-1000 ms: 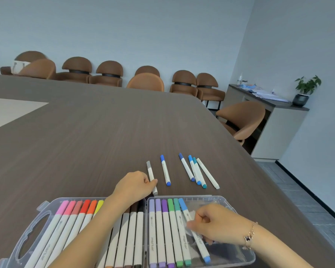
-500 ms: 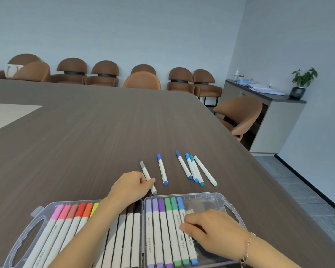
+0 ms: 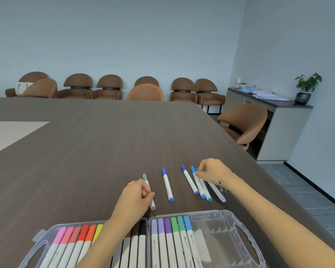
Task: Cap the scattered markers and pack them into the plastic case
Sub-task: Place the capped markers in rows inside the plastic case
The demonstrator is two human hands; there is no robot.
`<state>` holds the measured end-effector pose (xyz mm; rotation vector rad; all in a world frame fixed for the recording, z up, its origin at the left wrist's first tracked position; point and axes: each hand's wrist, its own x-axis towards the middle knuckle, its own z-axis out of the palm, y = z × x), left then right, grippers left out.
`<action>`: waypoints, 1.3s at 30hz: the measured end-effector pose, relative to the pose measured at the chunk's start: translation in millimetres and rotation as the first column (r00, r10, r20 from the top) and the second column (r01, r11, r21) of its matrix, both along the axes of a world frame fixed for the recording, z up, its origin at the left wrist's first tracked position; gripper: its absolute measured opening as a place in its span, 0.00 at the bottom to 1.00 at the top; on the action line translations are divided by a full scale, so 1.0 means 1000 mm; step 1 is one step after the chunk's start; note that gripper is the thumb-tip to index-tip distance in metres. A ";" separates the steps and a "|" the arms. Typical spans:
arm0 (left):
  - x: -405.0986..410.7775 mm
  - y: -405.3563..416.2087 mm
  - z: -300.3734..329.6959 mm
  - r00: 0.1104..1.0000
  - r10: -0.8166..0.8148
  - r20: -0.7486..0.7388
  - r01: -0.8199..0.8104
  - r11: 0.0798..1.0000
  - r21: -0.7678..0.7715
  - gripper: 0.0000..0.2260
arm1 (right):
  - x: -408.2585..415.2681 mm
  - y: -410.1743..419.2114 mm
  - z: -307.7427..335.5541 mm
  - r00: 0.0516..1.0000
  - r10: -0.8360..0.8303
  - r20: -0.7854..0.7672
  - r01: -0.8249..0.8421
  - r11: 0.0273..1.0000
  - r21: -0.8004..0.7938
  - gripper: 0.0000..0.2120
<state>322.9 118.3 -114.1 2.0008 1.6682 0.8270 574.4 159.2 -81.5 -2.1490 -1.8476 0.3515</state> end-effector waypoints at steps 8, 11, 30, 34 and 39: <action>0.038 -0.002 0.016 0.980 -0.196 -0.035 0.196 0.981 -0.014 0.04 | -0.012 0.004 -0.006 0.973 -0.020 0.231 0.052 0.990 -0.131 0.17; 0.042 -0.002 0.016 0.984 -0.175 -0.039 0.176 0.984 0.020 0.04 | -0.016 0.000 0.001 0.969 -0.012 0.248 0.047 0.989 -0.140 0.18; 0.077 0.030 0.030 0.952 -0.047 -0.304 -0.034 0.966 -0.256 0.12 | -0.048 -0.155 0.002 0.944 0.141 -0.297 -0.237 0.919 -0.316 0.16; 0.066 0.023 0.043 0.984 -0.082 -0.158 0.023 0.939 -0.342 0.12 | -0.048 -0.159 -0.005 0.957 0.174 -0.232 -0.231 0.941 -0.249 0.15; 0.048 -0.015 0.066 0.942 -0.160 0.294 0.306 0.767 -0.564 0.10 | -0.043 -0.174 -0.008 0.943 0.333 0.022 -0.330 0.939 -0.092 0.18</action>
